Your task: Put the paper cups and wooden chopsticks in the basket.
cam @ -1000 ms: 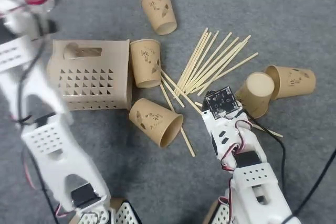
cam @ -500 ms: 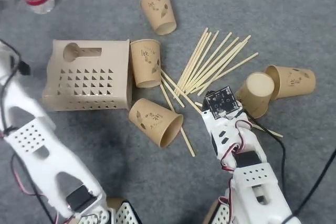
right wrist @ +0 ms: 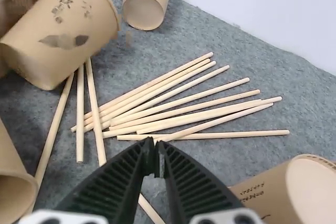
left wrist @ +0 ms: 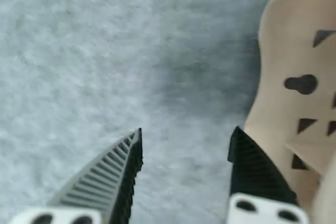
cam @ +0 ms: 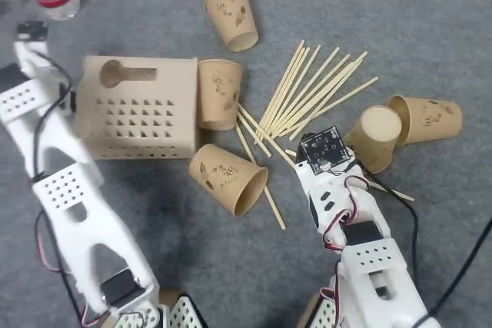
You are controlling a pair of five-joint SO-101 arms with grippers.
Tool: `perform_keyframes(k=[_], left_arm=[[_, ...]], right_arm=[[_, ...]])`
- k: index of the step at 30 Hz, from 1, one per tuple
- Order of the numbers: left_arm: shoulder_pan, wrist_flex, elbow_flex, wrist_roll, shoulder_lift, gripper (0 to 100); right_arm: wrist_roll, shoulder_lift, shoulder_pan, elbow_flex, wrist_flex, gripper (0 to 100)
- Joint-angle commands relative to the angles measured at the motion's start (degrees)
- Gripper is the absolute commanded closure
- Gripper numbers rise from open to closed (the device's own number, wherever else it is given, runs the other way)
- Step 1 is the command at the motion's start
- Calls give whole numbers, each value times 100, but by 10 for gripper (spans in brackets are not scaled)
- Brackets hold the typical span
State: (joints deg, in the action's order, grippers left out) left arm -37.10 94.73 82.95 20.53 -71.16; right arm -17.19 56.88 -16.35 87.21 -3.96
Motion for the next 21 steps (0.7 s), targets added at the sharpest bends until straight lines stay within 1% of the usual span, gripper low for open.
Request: perform_keyframes(k=[1,3,9,15,21], left_arm=[[703,598,681,-466,79,731],[897,598,778,-712,114,731],[1407,598,840,-932,360,731],[2101,598,708,-932,941,731],[2963,598,110,-923,1538,731]], right_arm=[[9,-13,4,-35,119,990],[9,-13,13,-35,119,990],[9,-13,31,-35,136,989],[9,-13,31,-35,145,989],[9,-13,40,-35,145,989]])
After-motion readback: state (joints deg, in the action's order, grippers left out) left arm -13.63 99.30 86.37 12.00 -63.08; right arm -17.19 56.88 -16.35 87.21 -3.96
